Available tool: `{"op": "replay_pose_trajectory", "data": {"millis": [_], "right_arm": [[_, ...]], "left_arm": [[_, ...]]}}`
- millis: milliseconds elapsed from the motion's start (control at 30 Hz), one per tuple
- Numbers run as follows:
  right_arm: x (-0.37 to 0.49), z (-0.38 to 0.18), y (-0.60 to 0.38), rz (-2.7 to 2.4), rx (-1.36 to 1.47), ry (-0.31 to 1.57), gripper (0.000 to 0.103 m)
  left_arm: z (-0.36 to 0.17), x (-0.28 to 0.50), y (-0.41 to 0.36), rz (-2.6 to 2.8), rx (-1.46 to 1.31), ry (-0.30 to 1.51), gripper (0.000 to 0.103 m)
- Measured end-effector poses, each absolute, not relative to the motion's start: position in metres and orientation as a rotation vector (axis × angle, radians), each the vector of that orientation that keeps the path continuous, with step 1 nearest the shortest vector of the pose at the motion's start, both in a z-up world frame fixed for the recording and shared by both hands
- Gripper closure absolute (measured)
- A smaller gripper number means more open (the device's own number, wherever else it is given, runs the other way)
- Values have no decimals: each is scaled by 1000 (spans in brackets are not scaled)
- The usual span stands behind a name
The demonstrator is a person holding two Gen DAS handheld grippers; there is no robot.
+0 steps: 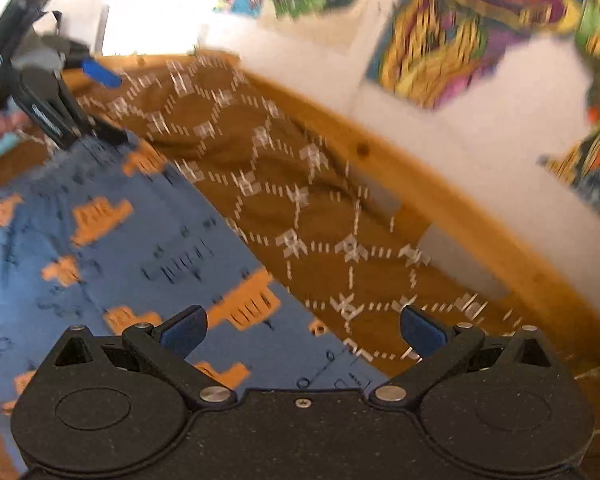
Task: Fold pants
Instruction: 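Reach both tools to the pant leg cuffs and close on them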
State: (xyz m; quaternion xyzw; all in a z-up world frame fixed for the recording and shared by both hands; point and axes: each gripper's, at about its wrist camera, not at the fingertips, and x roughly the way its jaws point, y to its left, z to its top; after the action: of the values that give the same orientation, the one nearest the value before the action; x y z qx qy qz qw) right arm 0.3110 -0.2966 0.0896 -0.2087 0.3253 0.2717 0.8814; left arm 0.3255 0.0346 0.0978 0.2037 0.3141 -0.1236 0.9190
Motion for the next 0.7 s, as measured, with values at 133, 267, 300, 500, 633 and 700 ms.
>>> {"op": "replay_pose_trajectory", "data": {"millis": [133, 267, 300, 500, 633, 700], "right_arm": [[348, 57, -297, 606, -406, 764, 21], [378, 37, -289, 653, -429, 806, 27], [386, 33, -289, 676, -412, 822, 27], [427, 9, -280, 779, -301, 950, 29], [429, -3, -273, 807, -313, 982, 68], [423, -2, -271, 828, -313, 968, 82]], "left_arm": [[81, 352, 33, -350, 499, 724, 9], [75, 367, 36, -384, 540, 768, 14], [74, 371, 39, -392, 534, 787, 19], [69, 384, 45, -469, 562, 897, 69], [65, 382, 39, -468, 615, 906, 95], [68, 375, 38, -457, 635, 868, 100]]}}
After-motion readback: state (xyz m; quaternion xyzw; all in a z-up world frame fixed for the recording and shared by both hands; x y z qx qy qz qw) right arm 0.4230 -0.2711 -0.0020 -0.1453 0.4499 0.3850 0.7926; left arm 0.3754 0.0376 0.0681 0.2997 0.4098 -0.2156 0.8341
